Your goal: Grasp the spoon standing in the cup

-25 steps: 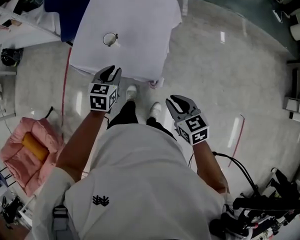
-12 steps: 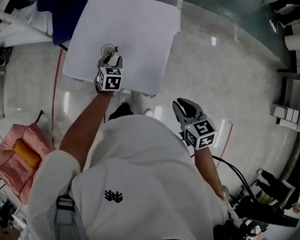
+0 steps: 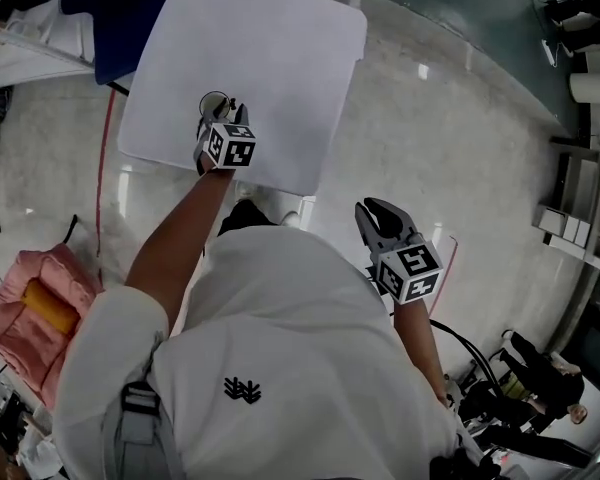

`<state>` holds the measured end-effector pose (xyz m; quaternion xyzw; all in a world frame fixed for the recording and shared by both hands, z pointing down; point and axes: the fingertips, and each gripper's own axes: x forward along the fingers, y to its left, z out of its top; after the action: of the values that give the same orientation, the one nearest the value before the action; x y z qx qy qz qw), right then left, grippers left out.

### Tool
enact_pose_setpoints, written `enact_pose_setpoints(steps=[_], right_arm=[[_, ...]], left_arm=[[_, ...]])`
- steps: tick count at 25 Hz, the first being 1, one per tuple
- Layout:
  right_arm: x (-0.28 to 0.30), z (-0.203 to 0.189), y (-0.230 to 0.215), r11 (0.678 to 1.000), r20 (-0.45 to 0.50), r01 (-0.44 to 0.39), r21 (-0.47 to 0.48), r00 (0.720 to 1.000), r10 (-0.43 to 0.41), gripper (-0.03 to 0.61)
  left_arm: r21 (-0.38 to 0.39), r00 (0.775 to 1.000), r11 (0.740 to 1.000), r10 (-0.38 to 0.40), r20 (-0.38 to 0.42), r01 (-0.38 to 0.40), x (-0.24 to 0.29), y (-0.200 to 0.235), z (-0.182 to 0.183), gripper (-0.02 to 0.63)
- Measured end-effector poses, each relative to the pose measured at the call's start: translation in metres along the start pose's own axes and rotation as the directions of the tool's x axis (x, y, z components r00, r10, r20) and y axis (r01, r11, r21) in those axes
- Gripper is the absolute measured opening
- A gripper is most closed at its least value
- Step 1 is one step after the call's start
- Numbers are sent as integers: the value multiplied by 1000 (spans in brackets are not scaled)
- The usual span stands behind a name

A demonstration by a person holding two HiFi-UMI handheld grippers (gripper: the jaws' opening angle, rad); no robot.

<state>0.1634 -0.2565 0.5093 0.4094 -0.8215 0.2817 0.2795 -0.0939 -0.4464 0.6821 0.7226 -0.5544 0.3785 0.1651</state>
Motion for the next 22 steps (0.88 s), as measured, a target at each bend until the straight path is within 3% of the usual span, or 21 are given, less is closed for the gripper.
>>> enact_pose_setpoints(steps=[2,4,11,22], right_arm=[[1,0,-2,1000,-6,2,4,1000,-2,74],[1,1,-7,1000,-12,5,8,1000,-5,74],[1,3,-18,1000,-8,5,1,1000,-5,63],[1,8,-15,999,30,-34,-29,999,35,60]], left_arm=[[23,1000,1000,8,-7,-7,5,-1,0,166],[42,1000,999,21,-6,-20,7,-1,3,90],[41,1000,999,17,1,-17,7,-2,7,75],[70,997,997,7,75,-12,-23,6,25,54]])
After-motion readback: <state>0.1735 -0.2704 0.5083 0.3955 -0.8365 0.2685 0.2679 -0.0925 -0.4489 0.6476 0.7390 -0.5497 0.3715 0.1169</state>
